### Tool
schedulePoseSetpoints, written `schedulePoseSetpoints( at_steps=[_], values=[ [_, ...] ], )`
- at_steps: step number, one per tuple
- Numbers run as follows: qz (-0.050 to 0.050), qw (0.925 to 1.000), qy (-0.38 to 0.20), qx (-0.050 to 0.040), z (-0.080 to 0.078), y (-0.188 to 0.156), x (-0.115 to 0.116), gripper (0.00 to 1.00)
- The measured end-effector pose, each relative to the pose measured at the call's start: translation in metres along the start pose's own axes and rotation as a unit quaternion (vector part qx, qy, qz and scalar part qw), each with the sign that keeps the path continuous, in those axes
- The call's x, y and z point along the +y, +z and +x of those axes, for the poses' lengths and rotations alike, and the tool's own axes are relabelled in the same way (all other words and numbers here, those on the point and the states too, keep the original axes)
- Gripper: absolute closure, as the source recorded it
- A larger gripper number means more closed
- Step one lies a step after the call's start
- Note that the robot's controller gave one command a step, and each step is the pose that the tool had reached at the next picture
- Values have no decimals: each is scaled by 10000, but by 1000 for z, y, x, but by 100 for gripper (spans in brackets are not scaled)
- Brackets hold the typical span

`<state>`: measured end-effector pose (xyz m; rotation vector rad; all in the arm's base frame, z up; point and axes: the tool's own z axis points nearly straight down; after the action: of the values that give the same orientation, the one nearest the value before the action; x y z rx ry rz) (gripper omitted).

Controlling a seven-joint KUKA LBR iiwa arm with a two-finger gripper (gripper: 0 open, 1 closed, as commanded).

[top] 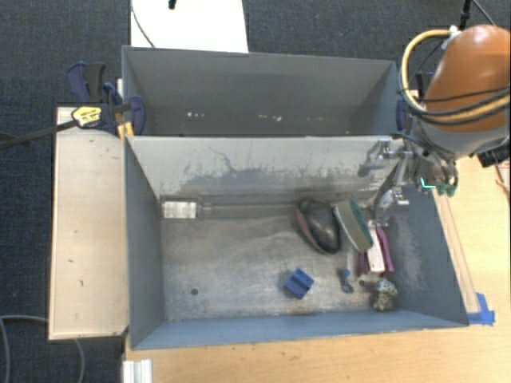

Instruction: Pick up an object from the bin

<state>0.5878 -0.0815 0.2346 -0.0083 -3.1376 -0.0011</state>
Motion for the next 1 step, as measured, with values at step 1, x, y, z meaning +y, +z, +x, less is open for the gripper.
schedulePoseSetpoints(
  at_steps=[1],
  values=[
    [11, 9949, -1004, -75, 0, 140, 9, 0]
  ],
)
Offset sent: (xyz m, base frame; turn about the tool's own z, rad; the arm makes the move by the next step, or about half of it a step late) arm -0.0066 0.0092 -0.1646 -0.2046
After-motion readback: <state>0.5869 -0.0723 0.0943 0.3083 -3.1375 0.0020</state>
